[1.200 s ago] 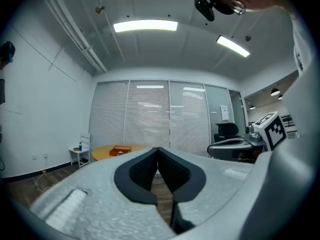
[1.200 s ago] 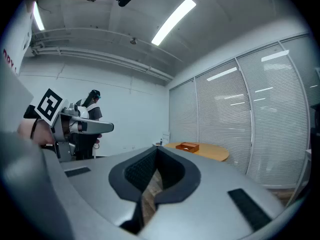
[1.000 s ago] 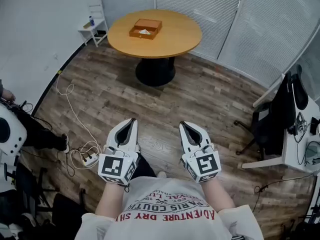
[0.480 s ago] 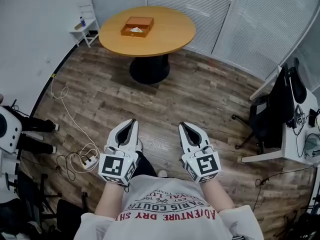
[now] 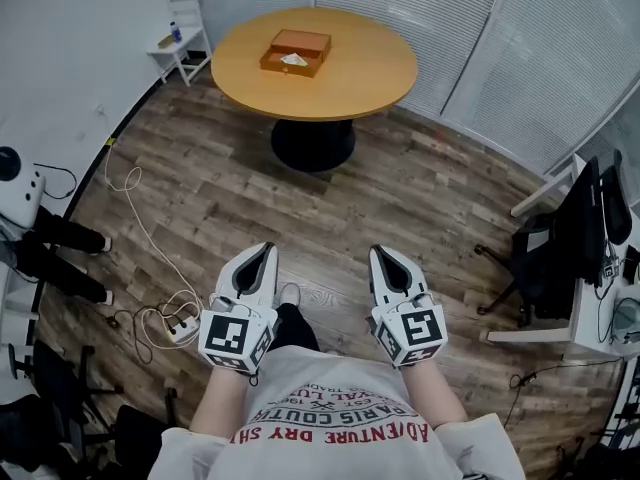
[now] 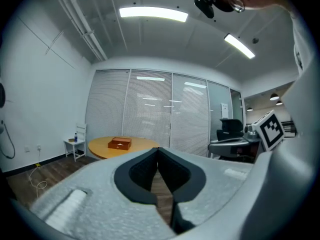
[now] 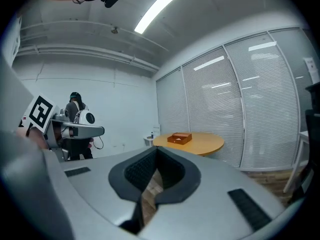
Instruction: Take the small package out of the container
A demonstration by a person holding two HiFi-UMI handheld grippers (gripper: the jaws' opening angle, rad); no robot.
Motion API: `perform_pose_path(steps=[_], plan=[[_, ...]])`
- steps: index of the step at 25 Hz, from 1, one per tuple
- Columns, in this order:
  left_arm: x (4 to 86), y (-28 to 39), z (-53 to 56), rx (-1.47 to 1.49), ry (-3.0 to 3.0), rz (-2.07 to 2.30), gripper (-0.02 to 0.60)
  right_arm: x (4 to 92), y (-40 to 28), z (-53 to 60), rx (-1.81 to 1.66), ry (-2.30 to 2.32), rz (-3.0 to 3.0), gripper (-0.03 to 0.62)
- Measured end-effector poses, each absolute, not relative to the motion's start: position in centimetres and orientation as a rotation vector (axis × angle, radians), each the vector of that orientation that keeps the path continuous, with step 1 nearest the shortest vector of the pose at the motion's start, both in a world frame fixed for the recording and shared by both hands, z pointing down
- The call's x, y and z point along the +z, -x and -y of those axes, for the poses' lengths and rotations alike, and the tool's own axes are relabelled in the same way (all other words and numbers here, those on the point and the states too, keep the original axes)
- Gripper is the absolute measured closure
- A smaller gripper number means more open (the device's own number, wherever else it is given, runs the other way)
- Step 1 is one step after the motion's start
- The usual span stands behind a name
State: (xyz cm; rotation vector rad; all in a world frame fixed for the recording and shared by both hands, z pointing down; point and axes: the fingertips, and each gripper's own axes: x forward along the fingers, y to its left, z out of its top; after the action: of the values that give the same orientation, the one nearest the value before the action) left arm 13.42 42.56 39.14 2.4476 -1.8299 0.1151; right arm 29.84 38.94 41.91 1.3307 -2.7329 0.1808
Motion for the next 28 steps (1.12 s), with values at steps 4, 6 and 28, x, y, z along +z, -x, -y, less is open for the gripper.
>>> perform_pose_path(steps=[4, 6, 28], plan=[[39.4, -8.1, -38.3, 0.088, -2.394, 1.871, 0.571, 42.2, -25.1, -34.4, 0.180, -1.291, 2.730, 0.586], [39.5, -5.6, -35.9, 0.076, -2.381, 1.874, 0.571, 42.3, -22.6, -32.0, 0.179, -1.275, 2.724, 0.586], [39.0, 9.0, -13.2, 0.054, -2.327, 1.824, 0.571, 41.3, -10.5, -9.3, 0.188, -1.333, 2.607, 0.586]])
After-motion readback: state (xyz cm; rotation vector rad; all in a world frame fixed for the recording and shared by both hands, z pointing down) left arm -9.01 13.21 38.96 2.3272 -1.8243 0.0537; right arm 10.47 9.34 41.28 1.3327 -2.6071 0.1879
